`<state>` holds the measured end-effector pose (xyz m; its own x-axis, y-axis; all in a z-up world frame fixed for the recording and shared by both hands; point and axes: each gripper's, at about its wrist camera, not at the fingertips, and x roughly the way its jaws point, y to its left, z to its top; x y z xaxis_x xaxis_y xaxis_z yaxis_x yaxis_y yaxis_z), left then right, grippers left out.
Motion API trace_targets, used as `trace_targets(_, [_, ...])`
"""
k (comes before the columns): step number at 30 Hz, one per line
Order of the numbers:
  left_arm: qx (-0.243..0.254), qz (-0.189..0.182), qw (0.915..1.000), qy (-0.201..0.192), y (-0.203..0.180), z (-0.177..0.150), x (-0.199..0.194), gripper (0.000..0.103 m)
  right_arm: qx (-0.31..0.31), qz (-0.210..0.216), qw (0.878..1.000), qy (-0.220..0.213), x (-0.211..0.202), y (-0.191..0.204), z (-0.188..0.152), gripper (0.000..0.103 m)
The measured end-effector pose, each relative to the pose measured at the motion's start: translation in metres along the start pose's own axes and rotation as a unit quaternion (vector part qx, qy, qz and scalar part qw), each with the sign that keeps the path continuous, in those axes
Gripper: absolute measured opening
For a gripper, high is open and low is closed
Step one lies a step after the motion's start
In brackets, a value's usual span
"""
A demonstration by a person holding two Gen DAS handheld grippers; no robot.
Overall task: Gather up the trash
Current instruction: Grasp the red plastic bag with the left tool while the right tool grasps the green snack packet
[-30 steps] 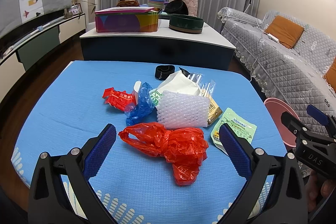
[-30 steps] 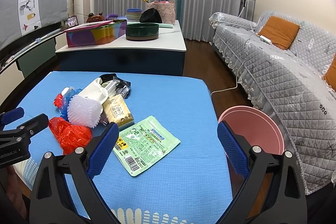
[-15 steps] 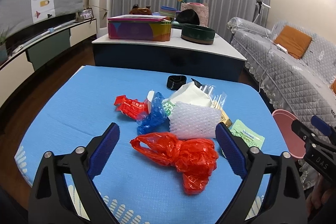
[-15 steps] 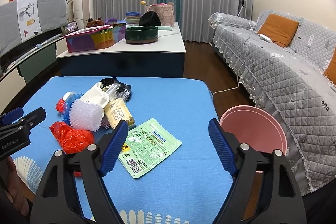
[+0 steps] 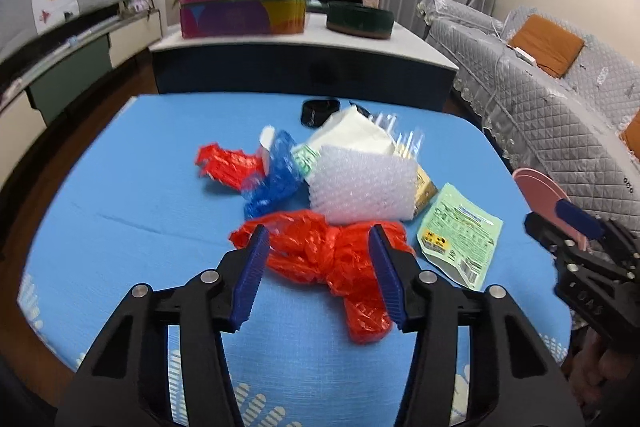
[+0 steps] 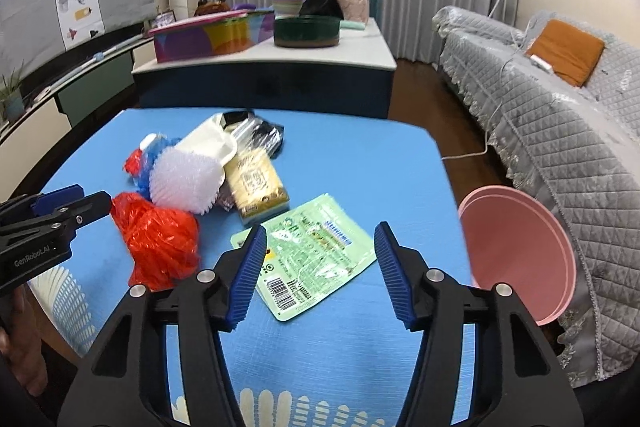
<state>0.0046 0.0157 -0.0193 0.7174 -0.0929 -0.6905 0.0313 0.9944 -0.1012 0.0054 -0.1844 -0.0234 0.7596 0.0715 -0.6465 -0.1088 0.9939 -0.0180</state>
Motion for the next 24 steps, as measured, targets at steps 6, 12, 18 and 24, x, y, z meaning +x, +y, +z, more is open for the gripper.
trace_targets(6, [-0.005, -0.025, 0.9995, 0.016, -0.005, -0.003, 0.011, 0.053, -0.016, 0.02, 0.999, 0.027, 0.02, 0.009, -0.008, 0.056])
trace_targets(12, [0.018, -0.041, 0.9982, 0.04, -0.023, -0.008, 0.027, 0.059, -0.037, 0.037, 0.997, 0.058, 0.044, 0.017, -0.019, 0.056])
trace_targets(18, [0.014, -0.036, 0.9963, 0.076, -0.019, -0.01, 0.045, 0.05, -0.054, 0.045, 0.994, 0.088, 0.066, 0.023, -0.027, 0.056])
trace_targets(24, [0.02, -0.035, 0.9968, 0.07, -0.019, -0.008, 0.042, 0.036, -0.065, 0.045, 0.992, 0.103, 0.075, 0.025, -0.03, 0.047])
